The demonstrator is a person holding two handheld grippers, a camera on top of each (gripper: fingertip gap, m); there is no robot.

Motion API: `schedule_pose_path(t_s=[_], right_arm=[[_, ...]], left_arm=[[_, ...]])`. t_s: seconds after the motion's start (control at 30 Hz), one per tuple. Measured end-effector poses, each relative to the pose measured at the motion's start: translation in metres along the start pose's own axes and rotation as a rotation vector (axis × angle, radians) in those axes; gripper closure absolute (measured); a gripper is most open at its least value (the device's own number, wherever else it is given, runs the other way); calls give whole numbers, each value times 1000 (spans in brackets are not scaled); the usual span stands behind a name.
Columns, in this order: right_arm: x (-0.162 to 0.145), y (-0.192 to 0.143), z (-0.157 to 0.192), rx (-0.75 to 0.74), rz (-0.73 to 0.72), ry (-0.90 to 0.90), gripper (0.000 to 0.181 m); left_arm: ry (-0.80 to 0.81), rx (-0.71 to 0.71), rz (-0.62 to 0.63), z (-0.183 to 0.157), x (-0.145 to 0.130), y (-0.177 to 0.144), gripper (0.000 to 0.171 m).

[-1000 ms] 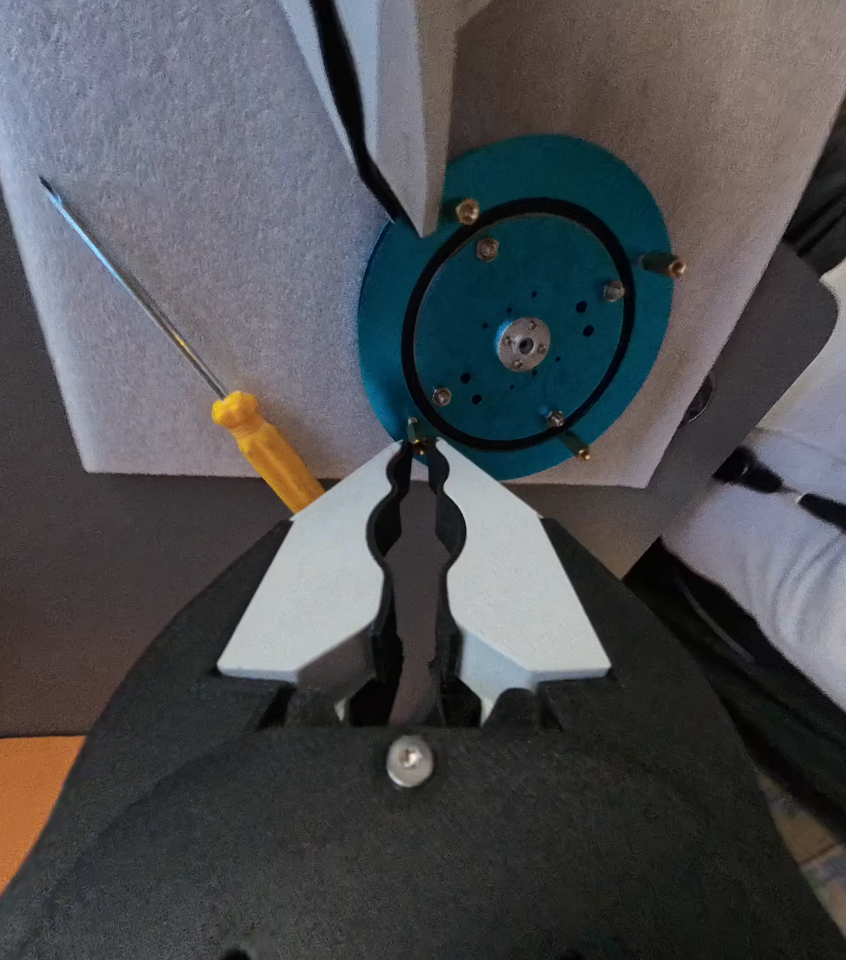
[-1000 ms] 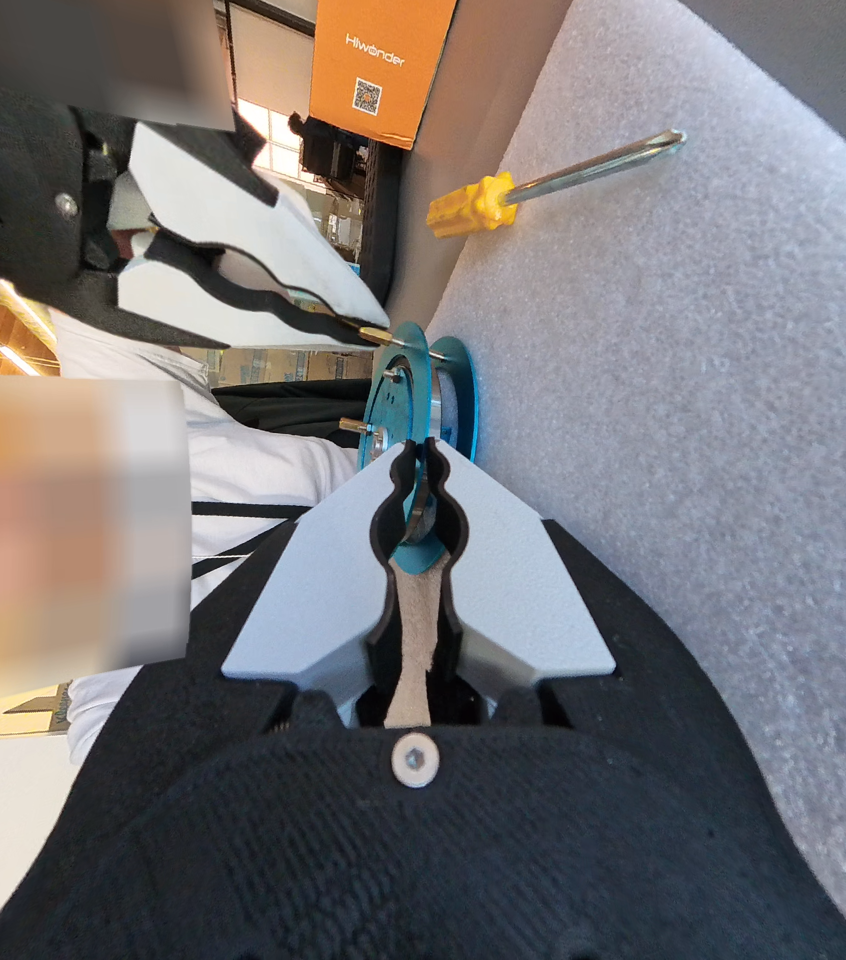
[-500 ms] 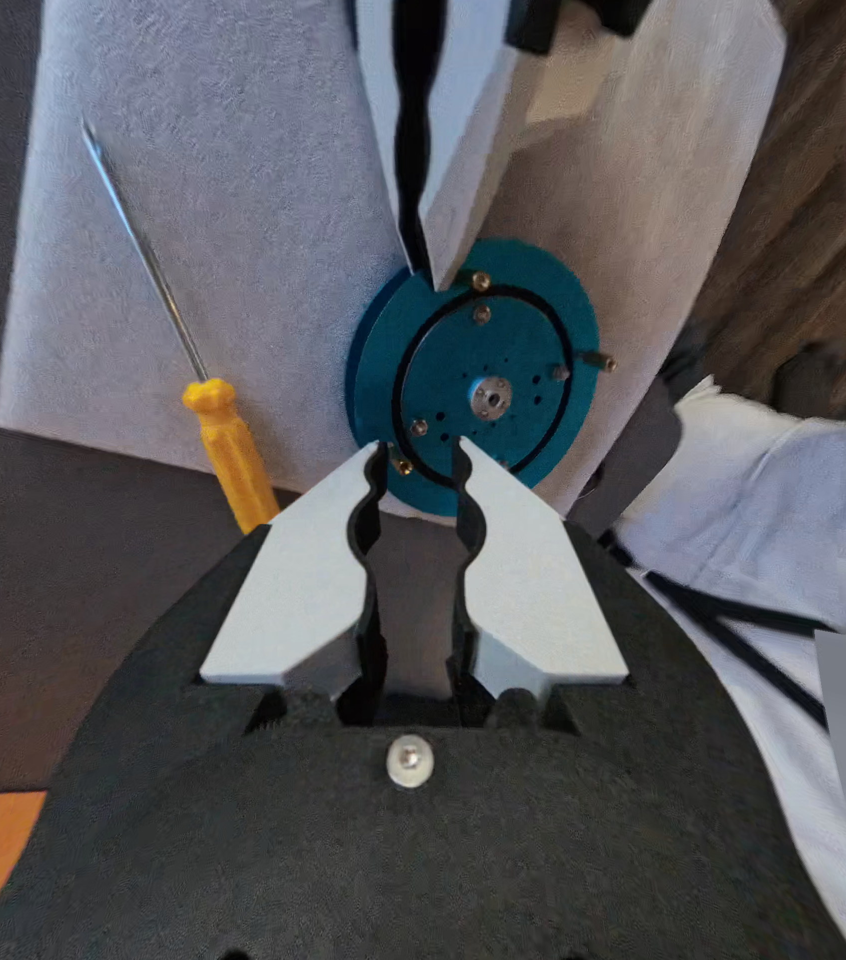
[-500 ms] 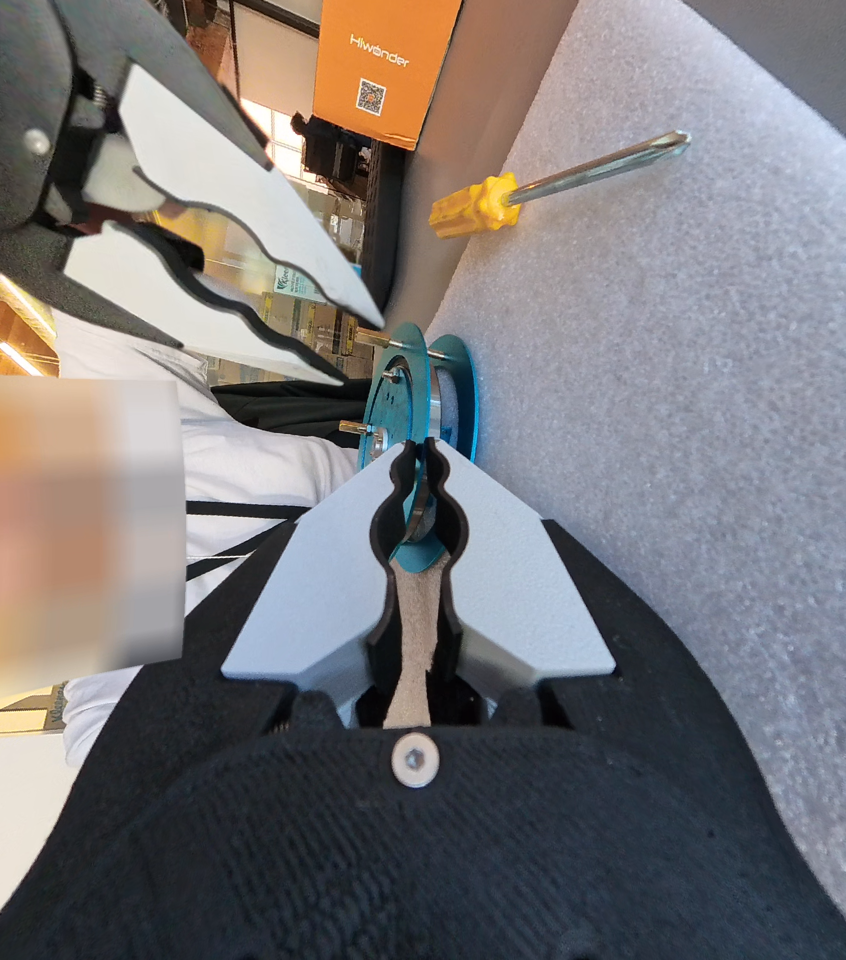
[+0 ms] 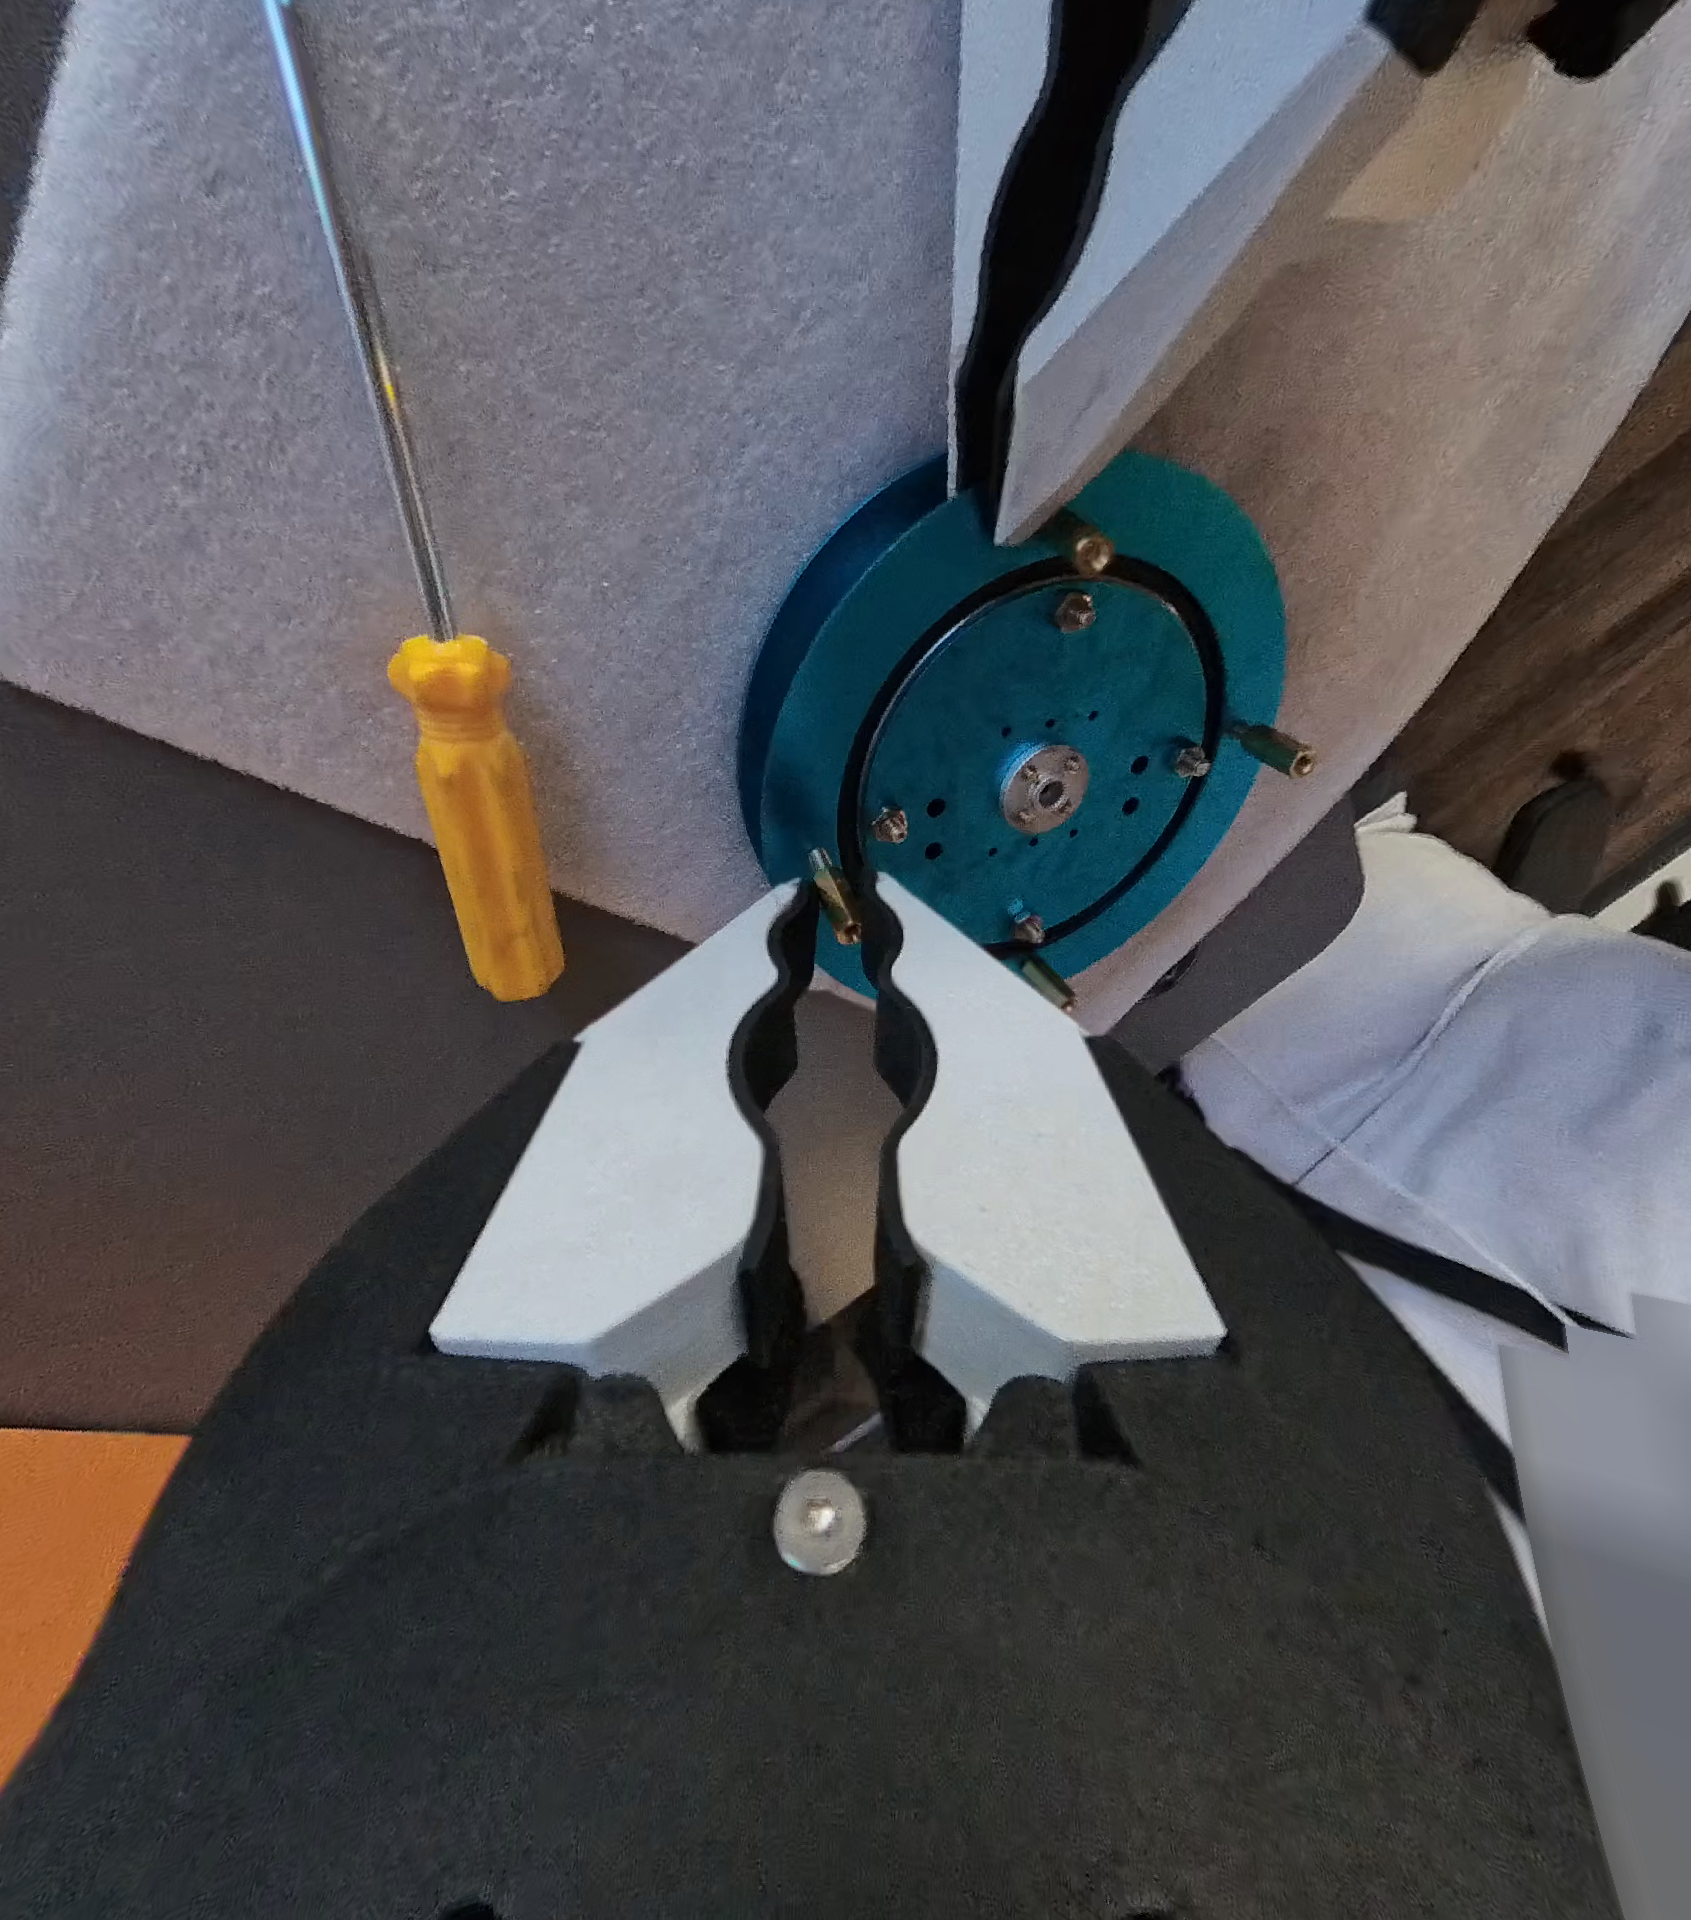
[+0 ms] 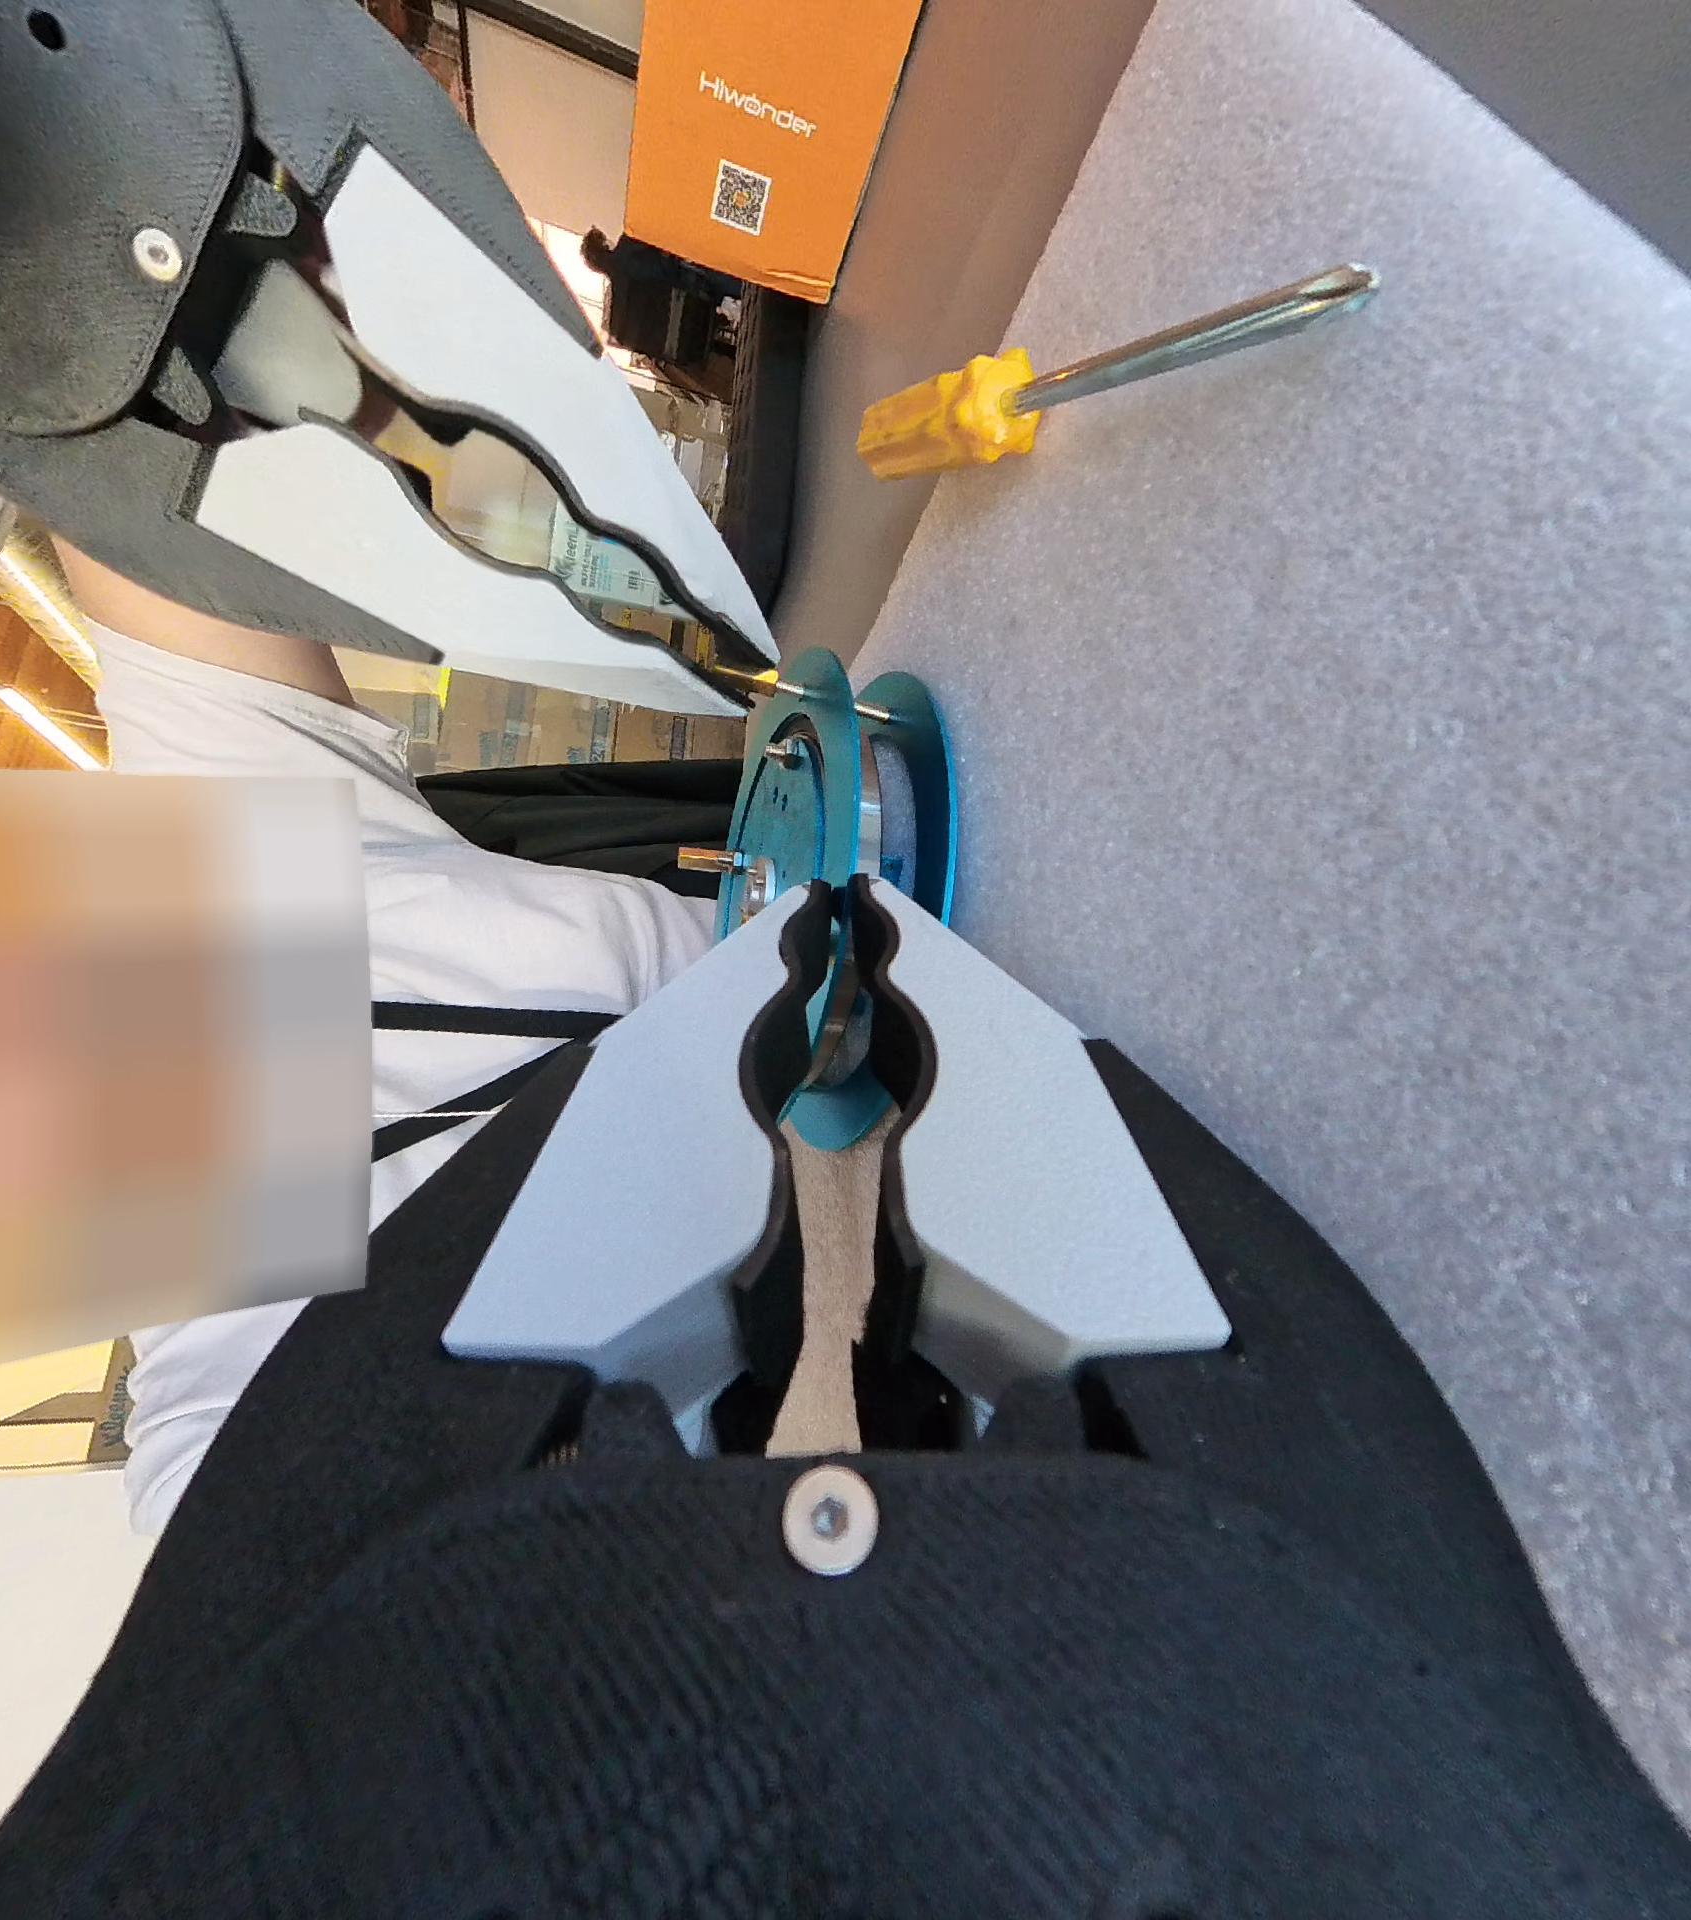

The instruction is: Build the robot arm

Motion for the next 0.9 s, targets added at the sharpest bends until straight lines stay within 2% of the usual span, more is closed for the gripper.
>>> schedule_pose_path(t_s=[0.17,0.33,0.47,0.53,0.6,0.7,0.73,0.8,0.9], right_arm=[[0,0,0,1,0,-2,179],[0,0,0,3,4,-6,179],[0,0,0,6,4,-9,179],[0,0,0,4,3,-7,179],[0,0,0,3,2,-6,179],[0,0,0,4,0,-8,179],[0,0,0,4,1,-7,179],[0,0,0,3,2,-5,179],[0,0,-1,5,2,-9,179]], left_arm=[[399,118,153,-10,9,2,166],[903,396,303,-33,7,9,167],[1119,570,324,-44,-2,14,167],[1026,532,246,-41,-3,9,158],[789,414,117,-35,1,-3,139],[351,156,-120,-23,3,-23,146],[252,78,-155,-19,1,-25,152],[157,65,-148,-10,-7,-23,156],[80,50,-105,-7,-14,-11,152]])
Point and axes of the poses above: each gripper's, where its closed fingertips meet, y out along the fingers, x out of its top, z = x × y across the jaws, the point moved 8 cm from there along -y, back along the fingers, and after that the axes turned 12 degrees about y, right-handed, at the moved point
